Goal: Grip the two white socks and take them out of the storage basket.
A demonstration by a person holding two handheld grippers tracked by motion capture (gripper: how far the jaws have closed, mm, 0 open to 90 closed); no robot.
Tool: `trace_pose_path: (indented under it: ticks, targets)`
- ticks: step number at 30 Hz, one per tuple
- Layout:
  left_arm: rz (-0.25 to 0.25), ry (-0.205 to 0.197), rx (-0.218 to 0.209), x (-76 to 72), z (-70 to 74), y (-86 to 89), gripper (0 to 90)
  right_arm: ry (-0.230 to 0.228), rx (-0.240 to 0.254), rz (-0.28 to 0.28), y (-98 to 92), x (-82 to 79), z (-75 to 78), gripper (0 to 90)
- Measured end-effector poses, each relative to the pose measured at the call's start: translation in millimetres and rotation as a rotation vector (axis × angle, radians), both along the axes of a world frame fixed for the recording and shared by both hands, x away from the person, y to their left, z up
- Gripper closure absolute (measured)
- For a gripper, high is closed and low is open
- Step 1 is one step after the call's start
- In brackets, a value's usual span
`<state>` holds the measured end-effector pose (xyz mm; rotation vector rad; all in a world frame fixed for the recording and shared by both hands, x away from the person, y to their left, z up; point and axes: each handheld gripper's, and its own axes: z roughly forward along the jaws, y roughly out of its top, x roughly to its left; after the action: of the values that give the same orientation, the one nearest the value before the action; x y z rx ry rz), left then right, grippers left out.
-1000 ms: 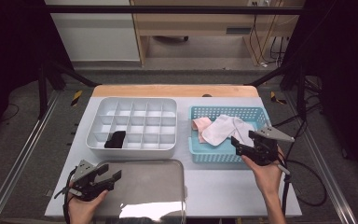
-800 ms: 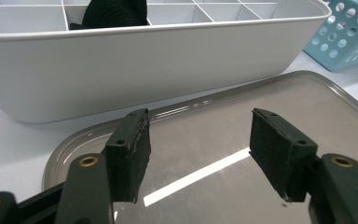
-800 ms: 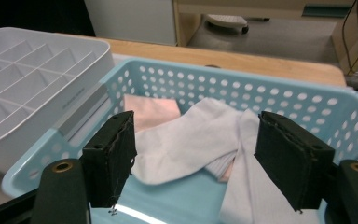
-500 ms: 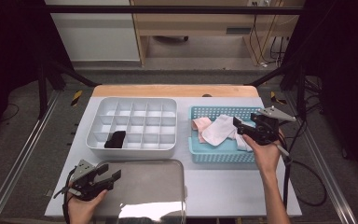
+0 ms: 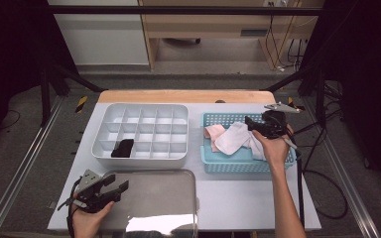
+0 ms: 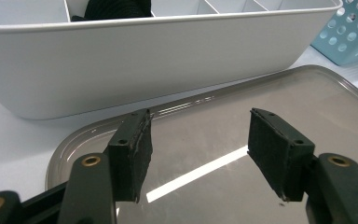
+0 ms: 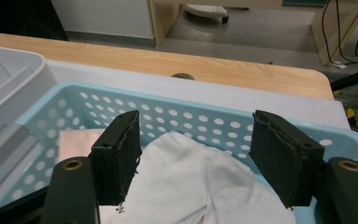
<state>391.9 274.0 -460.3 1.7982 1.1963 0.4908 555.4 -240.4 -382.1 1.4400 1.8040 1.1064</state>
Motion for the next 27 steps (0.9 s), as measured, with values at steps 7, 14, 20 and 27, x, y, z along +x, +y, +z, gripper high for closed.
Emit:
trace_pose_path:
  ticks: [7,14,20,27]
  targets:
    - [0.0,0.002,0.001,0.2,-0.5,0.3,38.7,0.05,-0.023,-0.036,-7.4,16.2,-15.8,37.1]
    - [-0.002,0.007,0.006,1.0,-2.2,-0.4,38.7,0.092,-0.047,-0.06,-12.7,29.3,-31.1,38.8]
    - [-0.004,0.012,0.008,1.4,-3.3,-0.5,38.7,0.142,-0.066,-0.065,-15.2,36.9,-44.3,39.9]
    - [-0.005,0.013,0.009,1.5,-3.8,-0.5,38.8,0.193,-0.08,-0.074,-18.2,41.1,-54.6,37.0]
